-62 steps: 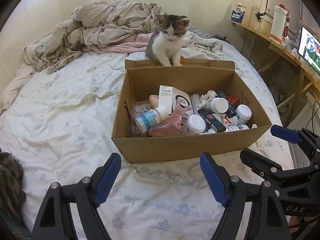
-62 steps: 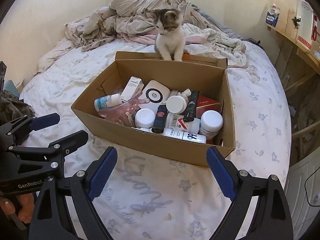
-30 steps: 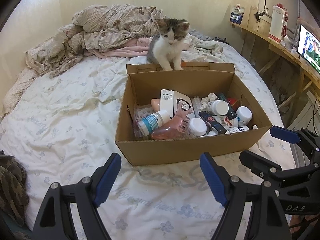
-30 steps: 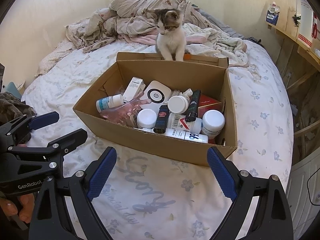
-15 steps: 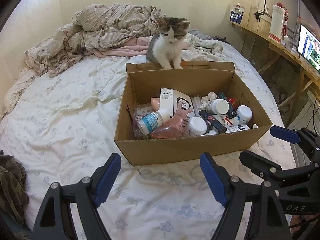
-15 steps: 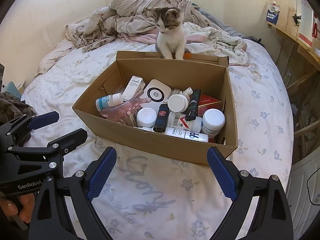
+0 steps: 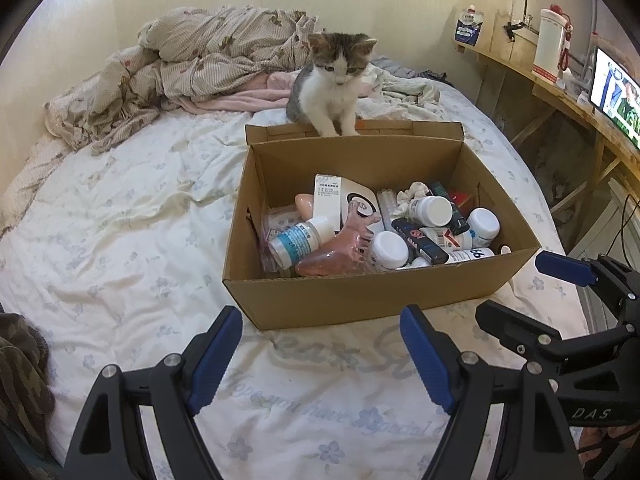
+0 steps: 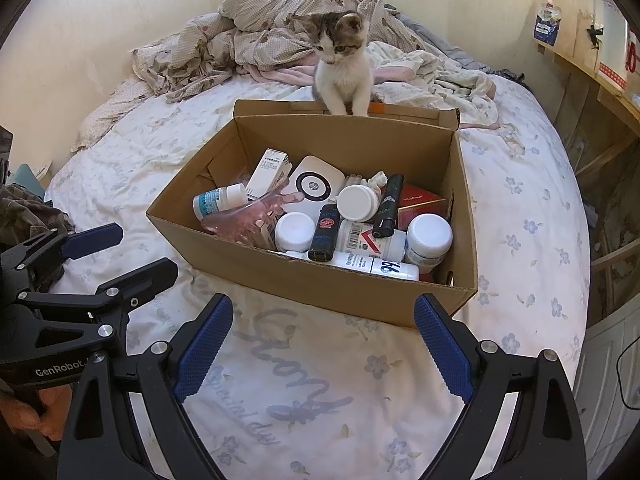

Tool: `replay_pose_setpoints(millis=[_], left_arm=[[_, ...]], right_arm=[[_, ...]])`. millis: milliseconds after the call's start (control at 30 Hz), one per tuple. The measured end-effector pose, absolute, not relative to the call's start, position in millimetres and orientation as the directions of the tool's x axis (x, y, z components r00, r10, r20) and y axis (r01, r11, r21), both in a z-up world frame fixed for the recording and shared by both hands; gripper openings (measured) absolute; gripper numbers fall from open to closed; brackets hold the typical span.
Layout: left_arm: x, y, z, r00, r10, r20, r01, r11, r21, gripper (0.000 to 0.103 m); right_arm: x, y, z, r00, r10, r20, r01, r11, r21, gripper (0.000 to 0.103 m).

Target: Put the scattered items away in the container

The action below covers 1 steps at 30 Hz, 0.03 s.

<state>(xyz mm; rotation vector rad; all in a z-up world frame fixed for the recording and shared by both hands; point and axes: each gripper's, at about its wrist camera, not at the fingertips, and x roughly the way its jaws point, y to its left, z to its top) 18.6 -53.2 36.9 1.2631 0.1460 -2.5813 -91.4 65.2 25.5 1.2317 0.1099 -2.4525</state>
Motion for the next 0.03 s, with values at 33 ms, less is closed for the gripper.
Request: replay_pose_setpoints(millis=[33], left_arm=[[18.8, -52.8, 37.5, -0.589, -0.193, -0.785, 0.278, -0.960, 0.027, 0.082]], right_arm=[[-91.2, 65.4, 25.7, -0.538, -0.309, -0.784, 0.378, -0.920, 0.104, 0.094]])
